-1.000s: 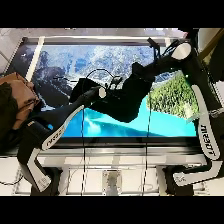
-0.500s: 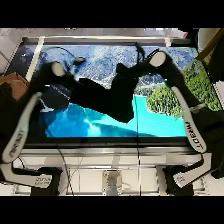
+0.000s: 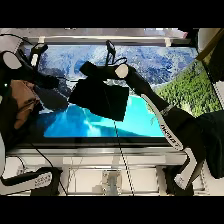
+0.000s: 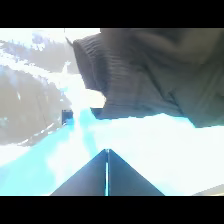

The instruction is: Fold the clothes and pants, and hang the long-sleeved shirts on hangers.

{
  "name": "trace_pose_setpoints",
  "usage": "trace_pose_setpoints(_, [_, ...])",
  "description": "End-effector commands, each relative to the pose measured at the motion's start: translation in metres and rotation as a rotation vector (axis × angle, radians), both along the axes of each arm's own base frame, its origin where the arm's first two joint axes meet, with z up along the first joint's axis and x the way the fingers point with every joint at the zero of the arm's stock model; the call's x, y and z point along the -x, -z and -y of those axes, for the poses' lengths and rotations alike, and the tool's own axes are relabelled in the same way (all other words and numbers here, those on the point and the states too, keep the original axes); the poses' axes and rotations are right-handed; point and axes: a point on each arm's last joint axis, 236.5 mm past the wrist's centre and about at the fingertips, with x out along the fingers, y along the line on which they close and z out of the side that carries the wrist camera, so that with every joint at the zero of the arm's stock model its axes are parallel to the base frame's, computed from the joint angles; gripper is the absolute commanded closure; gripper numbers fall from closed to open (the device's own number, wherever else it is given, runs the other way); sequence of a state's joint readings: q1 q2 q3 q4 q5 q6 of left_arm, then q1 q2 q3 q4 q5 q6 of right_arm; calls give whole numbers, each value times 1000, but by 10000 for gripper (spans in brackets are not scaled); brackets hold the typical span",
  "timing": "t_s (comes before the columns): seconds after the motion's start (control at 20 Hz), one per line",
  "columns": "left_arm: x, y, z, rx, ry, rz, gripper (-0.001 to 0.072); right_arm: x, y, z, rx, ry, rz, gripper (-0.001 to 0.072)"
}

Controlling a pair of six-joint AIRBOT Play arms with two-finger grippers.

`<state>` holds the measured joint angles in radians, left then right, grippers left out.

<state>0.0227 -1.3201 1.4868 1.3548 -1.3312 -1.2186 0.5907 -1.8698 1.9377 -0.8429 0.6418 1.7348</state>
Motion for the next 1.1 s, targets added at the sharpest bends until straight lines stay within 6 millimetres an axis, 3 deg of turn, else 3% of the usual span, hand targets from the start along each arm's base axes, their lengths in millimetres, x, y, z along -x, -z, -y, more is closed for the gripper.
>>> trace_pose_setpoints(0.0, [6,-3,1,23,-2,-13,687,10,-21,12,99,-111,70,153])
trace_pose_setpoints(0.1, [7,-4,2,27,-1,-15,687,13,-11,79,290,-141,20,156])
trace_pose_setpoints(0.25, [7,-4,4,35,0,-15,687,38,25,213,660,-114,-169,157])
trace_pose_setpoints(0.3, [7,-4,4,39,1,-15,686,53,38,249,748,-120,-237,156])
trace_pose_setpoints(0.35, [7,-4,5,41,1,-15,687,65,49,267,778,-154,-252,162])
trace_pose_setpoints(0.45, [7,-6,12,72,7,-14,687,75,80,282,739,-160,-272,162])
trace_pose_setpoints(0.55, [7,-7,15,84,9,-13,687,71,125,283,605,-64,-330,162])
trace_pose_setpoints(0.75, [6,-7,14,83,8,-10,686,55,184,264,132,191,-566,135])
trace_pose_setpoints(0.85, [6,-7,14,83,8,-10,687,53,209,257,23,211,-670,-2])
trace_pose_setpoints(1.05, [6,-7,14,83,8,-10,687,50,241,229,-69,201,-734,-2])
